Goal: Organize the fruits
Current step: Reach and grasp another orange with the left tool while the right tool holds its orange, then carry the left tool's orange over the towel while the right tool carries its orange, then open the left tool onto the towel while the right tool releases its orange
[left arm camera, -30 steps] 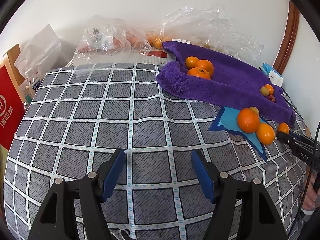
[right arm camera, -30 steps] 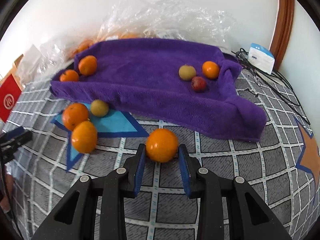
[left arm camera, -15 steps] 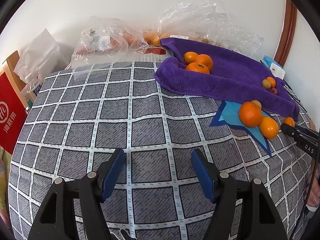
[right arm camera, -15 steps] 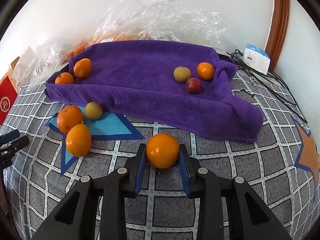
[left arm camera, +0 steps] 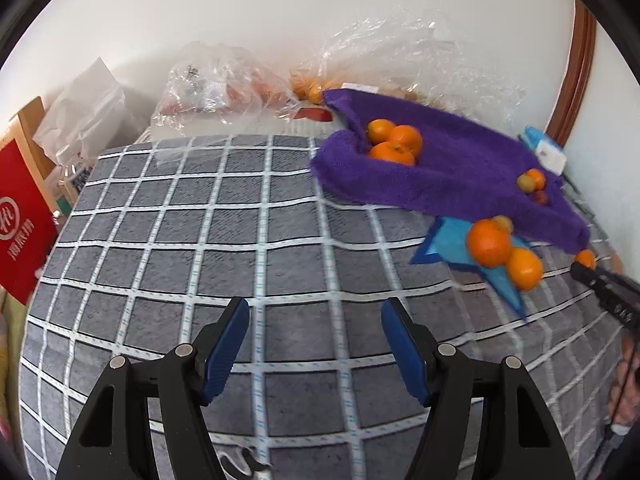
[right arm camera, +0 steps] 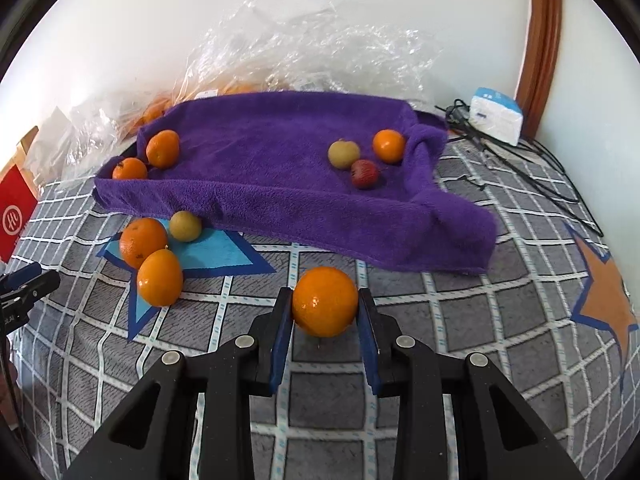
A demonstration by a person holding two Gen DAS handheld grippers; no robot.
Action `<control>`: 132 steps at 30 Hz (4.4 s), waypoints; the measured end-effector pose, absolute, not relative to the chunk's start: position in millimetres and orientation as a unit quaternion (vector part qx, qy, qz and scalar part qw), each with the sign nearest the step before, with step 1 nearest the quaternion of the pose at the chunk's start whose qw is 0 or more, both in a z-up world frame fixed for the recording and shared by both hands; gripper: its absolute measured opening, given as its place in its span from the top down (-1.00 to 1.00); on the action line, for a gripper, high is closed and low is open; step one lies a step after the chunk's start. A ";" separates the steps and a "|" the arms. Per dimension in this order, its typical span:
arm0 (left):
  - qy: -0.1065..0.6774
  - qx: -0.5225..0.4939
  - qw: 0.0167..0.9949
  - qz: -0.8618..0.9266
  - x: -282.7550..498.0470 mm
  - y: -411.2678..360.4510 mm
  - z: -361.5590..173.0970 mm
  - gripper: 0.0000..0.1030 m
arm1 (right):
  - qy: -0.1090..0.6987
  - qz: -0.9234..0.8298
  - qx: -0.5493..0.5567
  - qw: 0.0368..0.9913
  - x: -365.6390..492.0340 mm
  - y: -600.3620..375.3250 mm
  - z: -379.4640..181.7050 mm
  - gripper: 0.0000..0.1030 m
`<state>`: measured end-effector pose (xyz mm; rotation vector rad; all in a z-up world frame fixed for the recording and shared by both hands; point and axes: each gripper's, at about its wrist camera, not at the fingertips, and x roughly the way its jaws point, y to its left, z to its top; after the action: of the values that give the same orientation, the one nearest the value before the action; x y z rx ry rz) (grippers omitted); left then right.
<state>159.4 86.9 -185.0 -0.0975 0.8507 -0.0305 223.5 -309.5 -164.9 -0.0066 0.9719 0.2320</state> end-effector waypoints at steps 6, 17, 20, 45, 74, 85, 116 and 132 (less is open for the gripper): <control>0.411 -0.055 0.907 -0.073 168.9 44.1 -168.2 -0.29 | 0.458 0.101 0.002 0.883 212.0 -327.8 -155.5 0.39; 0.429 -0.007 0.899 -0.091 192.2 -22.4 -178.6 -0.29 | 0.460 0.097 0.004 0.883 198.1 -357.4 -156.6 0.39; 0.429 -0.003 0.899 -0.089 199.4 -29.0 -181.3 -0.29 | 0.459 0.103 0.005 0.882 196.7 -358.4 -158.8 0.39; 0.447 -0.052 0.890 -0.074 208.5 -6.1 -160.9 0.25 | 0.459 0.108 0.029 0.881 218.0 -359.6 -142.0 0.39; 0.393 -0.088 0.913 -0.063 257.3 43.7 -82.5 0.25 | 0.422 0.100 0.032 0.901 301.2 -341.1 -71.8 0.39; 0.392 -0.087 0.915 -0.044 321.6 46.9 -88.1 0.25 | 0.407 0.104 0.044 0.906 377.5 -332.2 -73.5 0.39; 0.481 -0.009 0.876 -0.026 411.8 -3.4 -185.9 0.25 | 0.533 0.107 -0.018 0.839 447.5 -279.9 -184.0 0.39; 0.456 -0.025 0.888 -0.056 401.4 -2.8 -162.8 -0.05 | 0.511 0.082 -0.010 0.856 431.6 -283.9 -151.7 -0.07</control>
<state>401.4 -2.8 -162.8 -0.0516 0.9488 -0.1154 431.6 -283.9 -151.7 -0.0212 1.0733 0.1725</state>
